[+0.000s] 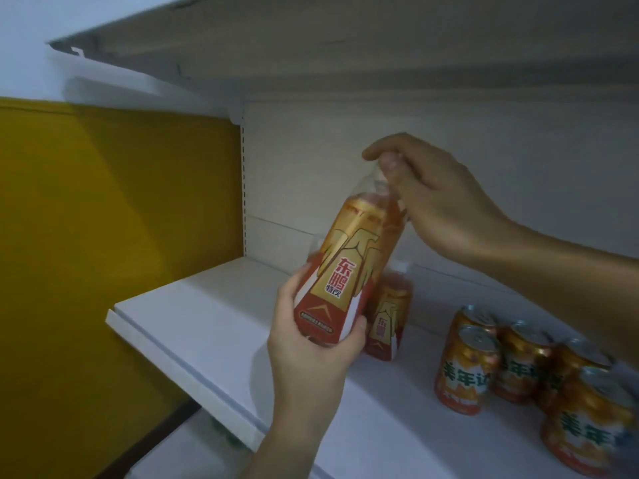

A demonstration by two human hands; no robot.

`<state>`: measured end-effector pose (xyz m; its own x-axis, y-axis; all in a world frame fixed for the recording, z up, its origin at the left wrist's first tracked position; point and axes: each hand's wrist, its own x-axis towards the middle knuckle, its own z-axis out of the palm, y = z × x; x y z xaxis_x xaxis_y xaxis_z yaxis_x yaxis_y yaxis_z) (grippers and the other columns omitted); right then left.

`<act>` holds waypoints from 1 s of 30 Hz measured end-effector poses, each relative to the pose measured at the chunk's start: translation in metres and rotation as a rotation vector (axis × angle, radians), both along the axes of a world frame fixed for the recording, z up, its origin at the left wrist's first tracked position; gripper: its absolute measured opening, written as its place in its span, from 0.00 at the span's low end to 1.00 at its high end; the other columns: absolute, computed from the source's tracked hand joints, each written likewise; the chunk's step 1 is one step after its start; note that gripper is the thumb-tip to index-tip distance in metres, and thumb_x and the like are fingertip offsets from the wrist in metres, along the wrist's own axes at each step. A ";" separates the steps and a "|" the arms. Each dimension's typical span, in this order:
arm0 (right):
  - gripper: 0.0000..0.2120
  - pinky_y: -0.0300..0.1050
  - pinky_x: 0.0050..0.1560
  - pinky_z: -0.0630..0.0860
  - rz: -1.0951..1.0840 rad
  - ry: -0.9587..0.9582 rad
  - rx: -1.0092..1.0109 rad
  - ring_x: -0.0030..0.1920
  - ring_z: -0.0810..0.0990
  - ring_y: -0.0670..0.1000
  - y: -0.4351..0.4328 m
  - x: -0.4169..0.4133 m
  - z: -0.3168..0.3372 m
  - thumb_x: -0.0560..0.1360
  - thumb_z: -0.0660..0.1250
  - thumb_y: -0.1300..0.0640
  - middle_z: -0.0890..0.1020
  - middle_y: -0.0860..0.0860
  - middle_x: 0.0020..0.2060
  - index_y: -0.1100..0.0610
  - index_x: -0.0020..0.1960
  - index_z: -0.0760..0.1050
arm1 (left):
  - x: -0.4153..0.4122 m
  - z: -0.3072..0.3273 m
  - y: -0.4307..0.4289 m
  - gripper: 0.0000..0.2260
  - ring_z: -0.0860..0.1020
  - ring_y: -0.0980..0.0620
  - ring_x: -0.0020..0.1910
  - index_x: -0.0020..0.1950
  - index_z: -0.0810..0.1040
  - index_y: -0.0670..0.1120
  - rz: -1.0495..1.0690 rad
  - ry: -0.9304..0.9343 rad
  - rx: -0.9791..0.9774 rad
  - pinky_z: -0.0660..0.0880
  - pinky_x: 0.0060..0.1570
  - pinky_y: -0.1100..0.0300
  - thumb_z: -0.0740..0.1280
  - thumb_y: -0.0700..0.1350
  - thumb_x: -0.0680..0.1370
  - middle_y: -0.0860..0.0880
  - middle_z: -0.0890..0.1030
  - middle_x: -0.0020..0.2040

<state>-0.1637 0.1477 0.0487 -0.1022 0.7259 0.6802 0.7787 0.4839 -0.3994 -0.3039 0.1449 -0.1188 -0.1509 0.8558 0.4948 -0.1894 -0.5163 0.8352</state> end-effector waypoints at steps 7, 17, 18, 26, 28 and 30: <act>0.32 0.43 0.53 0.84 0.086 0.642 0.085 0.53 0.84 0.40 -0.078 0.050 -0.022 0.76 0.74 0.49 0.83 0.42 0.53 0.45 0.75 0.62 | 0.090 0.027 -0.055 0.41 0.81 0.60 0.57 0.67 0.73 0.60 -0.110 0.006 0.083 0.82 0.46 0.63 0.84 0.35 0.60 0.62 0.80 0.56; 0.39 0.45 0.54 0.83 -0.153 0.692 0.187 0.55 0.85 0.43 -0.165 0.138 -0.054 0.72 0.70 0.44 0.84 0.36 0.53 0.41 0.80 0.58 | 0.183 0.034 -0.099 0.18 0.83 0.44 0.58 0.61 0.83 0.51 -0.877 -0.134 -0.070 0.78 0.59 0.47 0.62 0.57 0.79 0.42 0.85 0.57; 0.39 0.44 0.54 0.83 -0.158 0.700 0.177 0.56 0.85 0.43 -0.171 0.145 -0.059 0.72 0.70 0.42 0.84 0.37 0.55 0.39 0.80 0.58 | 0.188 0.033 -0.099 0.18 0.84 0.44 0.57 0.59 0.84 0.52 -0.921 -0.101 -0.080 0.79 0.57 0.49 0.62 0.59 0.77 0.42 0.85 0.56; 0.26 0.52 0.58 0.84 -0.173 0.849 0.055 0.59 0.85 0.49 -0.188 0.196 -0.074 0.79 0.60 0.34 0.81 0.48 0.64 0.35 0.76 0.64 | 0.224 0.024 -0.115 0.15 0.85 0.46 0.54 0.55 0.85 0.57 -0.974 0.007 -0.071 0.82 0.49 0.57 0.61 0.59 0.77 0.45 0.86 0.54; 0.24 0.63 0.59 0.82 -0.160 0.893 0.064 0.58 0.85 0.57 -0.186 0.206 -0.075 0.80 0.60 0.36 0.83 0.53 0.62 0.39 0.74 0.68 | 0.232 0.022 -0.119 0.16 0.85 0.45 0.55 0.57 0.84 0.55 -0.951 -0.004 -0.063 0.82 0.51 0.52 0.61 0.59 0.77 0.45 0.86 0.54; 0.22 0.68 0.58 0.81 -0.154 0.937 0.074 0.56 0.85 0.61 -0.185 0.212 -0.076 0.80 0.60 0.37 0.84 0.57 0.58 0.45 0.70 0.73 | 0.239 0.020 -0.125 0.17 0.84 0.43 0.55 0.57 0.84 0.55 -0.936 -0.017 -0.062 0.82 0.54 0.46 0.61 0.60 0.77 0.44 0.86 0.55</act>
<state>0.0479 -0.0372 -0.0276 0.6015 0.6377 0.4812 0.2143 0.4515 -0.8661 -0.0648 0.0204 -0.0985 0.6054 0.6577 0.4483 -0.5176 -0.1026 0.8495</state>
